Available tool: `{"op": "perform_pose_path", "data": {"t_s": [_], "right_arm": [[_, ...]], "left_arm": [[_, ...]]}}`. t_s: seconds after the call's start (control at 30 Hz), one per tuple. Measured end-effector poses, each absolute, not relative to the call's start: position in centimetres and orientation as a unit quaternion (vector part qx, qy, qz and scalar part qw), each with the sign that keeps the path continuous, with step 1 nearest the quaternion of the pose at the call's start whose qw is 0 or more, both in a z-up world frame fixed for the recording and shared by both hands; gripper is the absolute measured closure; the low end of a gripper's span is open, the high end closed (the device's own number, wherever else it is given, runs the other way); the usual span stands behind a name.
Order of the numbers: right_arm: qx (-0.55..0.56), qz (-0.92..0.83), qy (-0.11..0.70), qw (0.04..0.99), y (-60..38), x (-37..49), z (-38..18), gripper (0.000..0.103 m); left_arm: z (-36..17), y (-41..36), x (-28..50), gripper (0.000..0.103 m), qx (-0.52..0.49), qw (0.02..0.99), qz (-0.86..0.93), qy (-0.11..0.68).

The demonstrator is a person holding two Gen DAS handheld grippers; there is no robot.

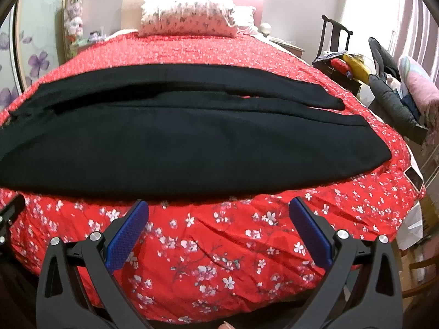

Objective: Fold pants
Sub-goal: 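Close the right tool on the black trouser leg hem while the left tool hovers near the waistband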

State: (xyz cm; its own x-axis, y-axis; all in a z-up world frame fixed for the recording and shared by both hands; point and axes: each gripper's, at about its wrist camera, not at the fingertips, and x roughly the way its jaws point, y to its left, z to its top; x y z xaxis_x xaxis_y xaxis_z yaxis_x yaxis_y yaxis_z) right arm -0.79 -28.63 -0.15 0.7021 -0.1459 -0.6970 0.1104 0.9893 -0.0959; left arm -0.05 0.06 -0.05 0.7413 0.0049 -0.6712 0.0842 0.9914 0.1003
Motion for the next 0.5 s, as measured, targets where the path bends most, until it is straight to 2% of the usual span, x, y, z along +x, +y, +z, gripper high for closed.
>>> {"op": "perform_pose_path", "data": {"t_s": [0.27,0.4,0.5], "right_arm": [[0.072,-0.026,0.308,0.948,-33.5,-0.6,3.1,0.001],[0.128,0.004,0.298,0.946,-38.1,1.8,4.4,0.001],[0.163,0.019,0.298,0.941,-41.5,4.0,5.2,0.001]], "left_arm": [[1.8,1.7,0.1,0.002,0.014,0.94,-0.03,0.339],[3.9,2.8,1.3,0.002,-0.045,0.947,-0.028,0.315],[5.6,2.5,2.7,0.002,-0.051,0.959,-0.014,0.279]]}}
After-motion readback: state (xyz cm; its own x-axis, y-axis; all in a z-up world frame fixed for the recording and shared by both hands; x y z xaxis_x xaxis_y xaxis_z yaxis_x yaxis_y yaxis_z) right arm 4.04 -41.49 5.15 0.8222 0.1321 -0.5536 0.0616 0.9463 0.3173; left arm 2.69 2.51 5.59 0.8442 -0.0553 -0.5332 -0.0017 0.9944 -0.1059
